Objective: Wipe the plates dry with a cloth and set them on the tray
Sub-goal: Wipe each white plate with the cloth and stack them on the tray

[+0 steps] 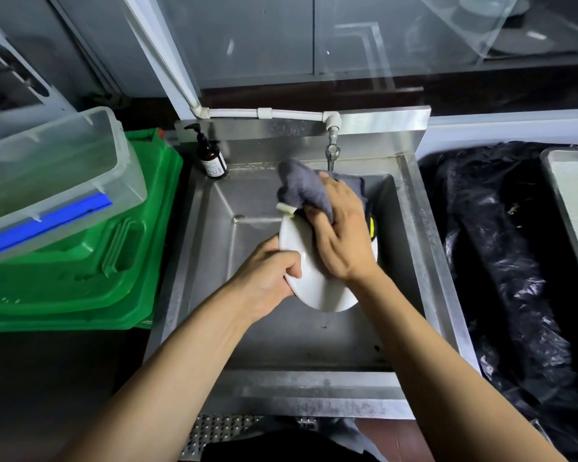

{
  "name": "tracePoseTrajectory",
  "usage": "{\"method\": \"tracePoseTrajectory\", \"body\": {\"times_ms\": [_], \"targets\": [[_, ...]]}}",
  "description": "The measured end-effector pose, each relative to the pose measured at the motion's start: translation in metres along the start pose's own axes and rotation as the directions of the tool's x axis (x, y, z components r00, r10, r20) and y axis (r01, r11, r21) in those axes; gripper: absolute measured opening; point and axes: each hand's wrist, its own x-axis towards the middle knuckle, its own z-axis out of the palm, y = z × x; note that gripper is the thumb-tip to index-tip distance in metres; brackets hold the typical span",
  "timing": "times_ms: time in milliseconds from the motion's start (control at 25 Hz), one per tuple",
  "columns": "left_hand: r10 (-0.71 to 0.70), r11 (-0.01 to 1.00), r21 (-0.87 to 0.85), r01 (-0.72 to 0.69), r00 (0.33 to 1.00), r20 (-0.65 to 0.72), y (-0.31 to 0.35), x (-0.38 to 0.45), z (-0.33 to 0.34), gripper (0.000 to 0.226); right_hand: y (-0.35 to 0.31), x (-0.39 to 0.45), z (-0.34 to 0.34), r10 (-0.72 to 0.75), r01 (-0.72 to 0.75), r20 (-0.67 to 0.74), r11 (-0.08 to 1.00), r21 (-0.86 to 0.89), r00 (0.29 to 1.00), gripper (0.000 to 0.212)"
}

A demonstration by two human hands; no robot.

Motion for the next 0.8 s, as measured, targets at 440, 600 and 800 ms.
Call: {"method": "tracePoseTrajectory", "body": {"times_ms": [440, 600, 800], "targets": [[0.001, 0.968, -0.252, -0.022, 0.996, -0.087, 0.013, 0.015, -0.018, 0.052, 0.013, -0.068, 0.005, 0.667, -0.563, -0.125, 0.702, 0.436, 0.734, 0.044], [-0.012, 0.953, -0.302, -0.031, 0.990, -0.138, 0.022, 0.027, -0.018, 0.047, -0.010, -0.087, 0.020, 0.421, -0.376, -0.125, 0.884, 0.276, 0.898, 0.058], [-0.036, 0.944, -0.328, -0.012, 0.989, -0.141, 0.023, 0.024, 0.004, 0.017, -0.025, -0.098, 0.035, 0.025, -0.025, -0.022, 1.000, -0.005, 0.999, 0.056]]}}
